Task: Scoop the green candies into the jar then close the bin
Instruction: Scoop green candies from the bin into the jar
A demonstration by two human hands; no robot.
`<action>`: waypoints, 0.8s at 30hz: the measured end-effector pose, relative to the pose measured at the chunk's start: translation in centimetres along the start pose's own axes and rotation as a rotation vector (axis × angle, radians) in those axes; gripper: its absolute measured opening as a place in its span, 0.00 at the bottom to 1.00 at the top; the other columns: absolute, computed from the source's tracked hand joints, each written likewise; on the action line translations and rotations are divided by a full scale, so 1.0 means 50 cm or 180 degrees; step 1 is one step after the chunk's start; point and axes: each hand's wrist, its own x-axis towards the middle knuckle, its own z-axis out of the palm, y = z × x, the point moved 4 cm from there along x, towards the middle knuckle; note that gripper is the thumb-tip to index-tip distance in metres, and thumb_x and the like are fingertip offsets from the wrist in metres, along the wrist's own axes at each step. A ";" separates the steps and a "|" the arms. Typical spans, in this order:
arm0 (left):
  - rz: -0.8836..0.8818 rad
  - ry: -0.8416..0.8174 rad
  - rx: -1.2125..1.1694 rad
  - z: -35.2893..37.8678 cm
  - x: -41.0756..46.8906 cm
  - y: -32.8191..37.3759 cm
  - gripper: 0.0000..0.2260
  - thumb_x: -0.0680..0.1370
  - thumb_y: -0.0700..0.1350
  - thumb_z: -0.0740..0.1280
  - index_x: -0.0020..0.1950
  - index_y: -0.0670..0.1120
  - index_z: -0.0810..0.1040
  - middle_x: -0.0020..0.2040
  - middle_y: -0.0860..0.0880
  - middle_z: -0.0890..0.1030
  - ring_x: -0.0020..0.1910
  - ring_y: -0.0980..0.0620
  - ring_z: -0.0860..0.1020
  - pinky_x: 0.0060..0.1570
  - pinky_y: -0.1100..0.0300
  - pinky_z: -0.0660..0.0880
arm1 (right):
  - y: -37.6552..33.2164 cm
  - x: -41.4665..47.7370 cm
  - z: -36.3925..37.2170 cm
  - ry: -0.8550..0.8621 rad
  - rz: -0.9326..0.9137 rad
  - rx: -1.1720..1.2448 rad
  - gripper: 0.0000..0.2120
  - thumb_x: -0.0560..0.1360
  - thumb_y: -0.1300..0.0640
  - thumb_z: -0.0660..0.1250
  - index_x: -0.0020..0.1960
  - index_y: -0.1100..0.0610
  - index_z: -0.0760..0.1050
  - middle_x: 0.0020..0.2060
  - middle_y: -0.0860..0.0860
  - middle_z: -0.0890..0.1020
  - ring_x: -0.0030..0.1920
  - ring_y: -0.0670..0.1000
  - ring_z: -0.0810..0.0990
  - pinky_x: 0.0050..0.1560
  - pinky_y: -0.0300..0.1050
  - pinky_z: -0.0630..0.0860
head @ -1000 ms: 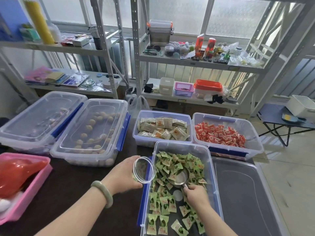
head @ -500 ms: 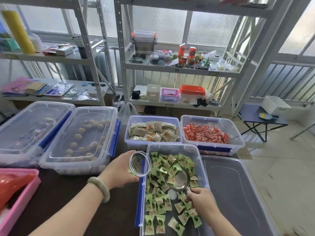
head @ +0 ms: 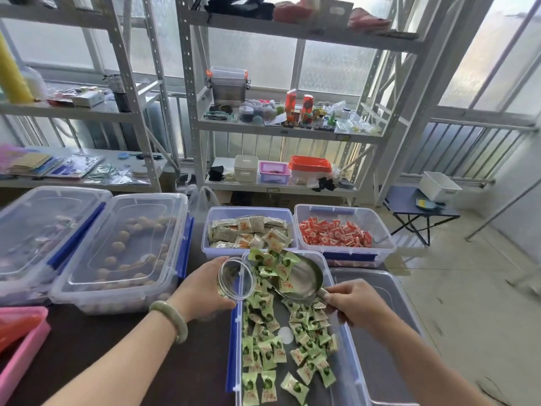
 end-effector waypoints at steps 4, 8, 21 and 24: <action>-0.0027 0.0001 -0.0091 0.003 -0.001 -0.002 0.33 0.66 0.42 0.75 0.69 0.51 0.67 0.47 0.71 0.63 0.53 0.64 0.68 0.53 0.73 0.62 | -0.049 0.001 -0.017 -0.0239 -0.0035 -0.0547 0.08 0.74 0.60 0.66 0.43 0.59 0.84 0.29 0.52 0.82 0.23 0.46 0.71 0.25 0.37 0.69; -0.0036 0.0085 -0.0173 0.001 -0.004 0.004 0.32 0.67 0.42 0.75 0.68 0.50 0.67 0.46 0.69 0.64 0.52 0.65 0.67 0.49 0.75 0.63 | -0.093 0.007 -0.014 -0.0458 -0.0038 -0.1101 0.09 0.74 0.58 0.67 0.44 0.60 0.85 0.29 0.51 0.82 0.23 0.44 0.73 0.26 0.36 0.71; -0.0098 0.0092 -0.0222 0.014 -0.005 -0.028 0.32 0.63 0.48 0.75 0.65 0.58 0.68 0.54 0.63 0.72 0.54 0.62 0.73 0.58 0.65 0.69 | -0.237 0.009 0.031 -0.0551 -0.0281 -0.2518 0.12 0.72 0.59 0.63 0.42 0.65 0.83 0.31 0.53 0.83 0.28 0.49 0.76 0.29 0.39 0.75; -0.0123 0.0098 -0.0208 0.014 -0.007 -0.028 0.33 0.65 0.46 0.75 0.66 0.57 0.67 0.50 0.68 0.68 0.53 0.63 0.70 0.58 0.67 0.66 | -0.268 0.005 0.042 -0.0540 -0.0350 -0.2847 0.10 0.71 0.60 0.63 0.36 0.62 0.79 0.26 0.51 0.78 0.28 0.50 0.76 0.31 0.40 0.75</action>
